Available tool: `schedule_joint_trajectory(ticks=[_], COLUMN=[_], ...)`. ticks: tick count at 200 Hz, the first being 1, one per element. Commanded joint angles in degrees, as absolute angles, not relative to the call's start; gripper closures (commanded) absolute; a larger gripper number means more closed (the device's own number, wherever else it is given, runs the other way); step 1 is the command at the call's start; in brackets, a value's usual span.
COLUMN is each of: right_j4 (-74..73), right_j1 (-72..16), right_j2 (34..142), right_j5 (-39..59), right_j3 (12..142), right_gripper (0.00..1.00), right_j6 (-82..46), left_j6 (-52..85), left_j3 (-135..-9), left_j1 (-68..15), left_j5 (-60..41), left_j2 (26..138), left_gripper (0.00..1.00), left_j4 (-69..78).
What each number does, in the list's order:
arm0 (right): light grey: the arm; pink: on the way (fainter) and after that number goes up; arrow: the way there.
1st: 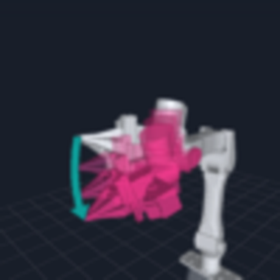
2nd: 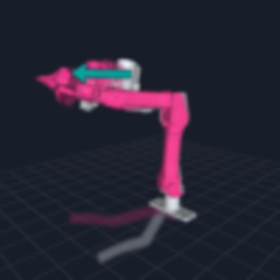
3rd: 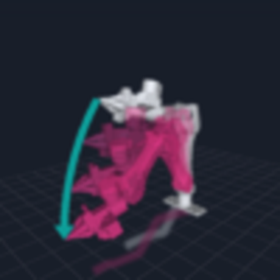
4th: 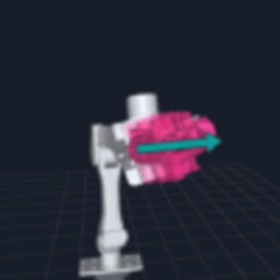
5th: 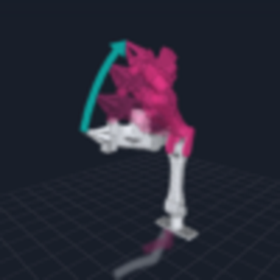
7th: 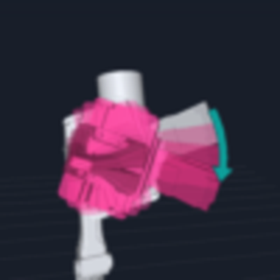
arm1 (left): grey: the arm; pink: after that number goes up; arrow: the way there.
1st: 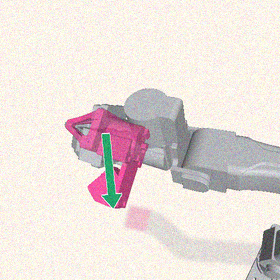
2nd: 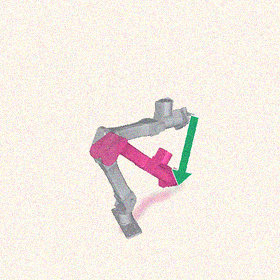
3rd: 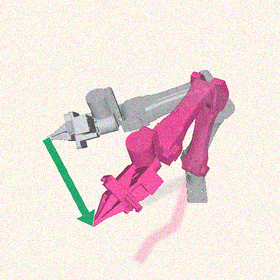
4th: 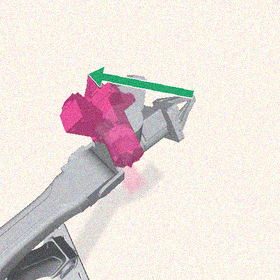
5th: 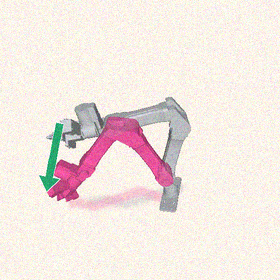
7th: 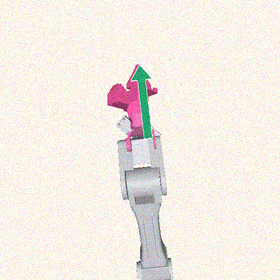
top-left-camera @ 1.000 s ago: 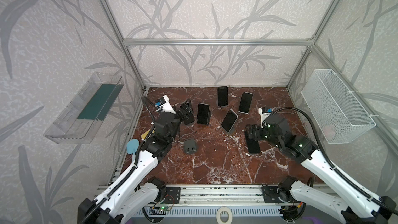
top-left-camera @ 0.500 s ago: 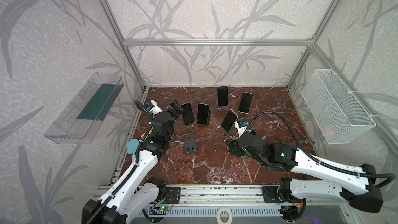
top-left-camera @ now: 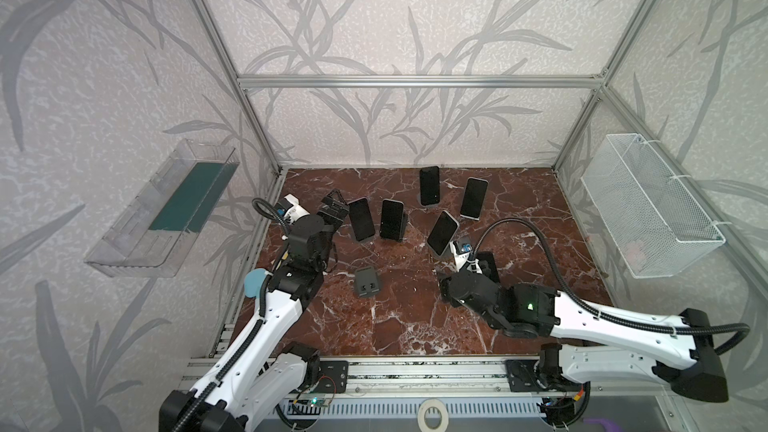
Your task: Remove the phone from the phone stand
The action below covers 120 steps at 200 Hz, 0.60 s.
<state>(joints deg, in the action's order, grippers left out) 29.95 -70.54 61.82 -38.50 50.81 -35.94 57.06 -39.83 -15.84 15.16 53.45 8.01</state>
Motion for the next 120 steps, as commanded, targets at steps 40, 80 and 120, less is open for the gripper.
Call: schedule_joint_trajectory(ticks=[40, 80, 120], right_j4=[15.62, 13.93, 11.06], right_j1=[-70.44, -70.44, -70.41], right_j2=[51.77, 53.3, 56.25], right_j5=[-38.2, -40.88, -47.58], right_j3=[41.61, 42.69, 45.21], right_gripper=[0.04, 0.06, 0.06], right_j6=[-25.3, -23.34, -24.92], left_j6=[58.06, 59.03, 61.37], left_j3=[-39.9, -39.7, -39.99], left_j1=[-12.56, -10.9, -10.64], left_j5=[13.21, 10.87, 5.98], left_j2=[55.2, 54.89, 57.65], left_gripper=[0.02, 0.04, 0.07], left_j4=[8.45, 9.78, 10.61])
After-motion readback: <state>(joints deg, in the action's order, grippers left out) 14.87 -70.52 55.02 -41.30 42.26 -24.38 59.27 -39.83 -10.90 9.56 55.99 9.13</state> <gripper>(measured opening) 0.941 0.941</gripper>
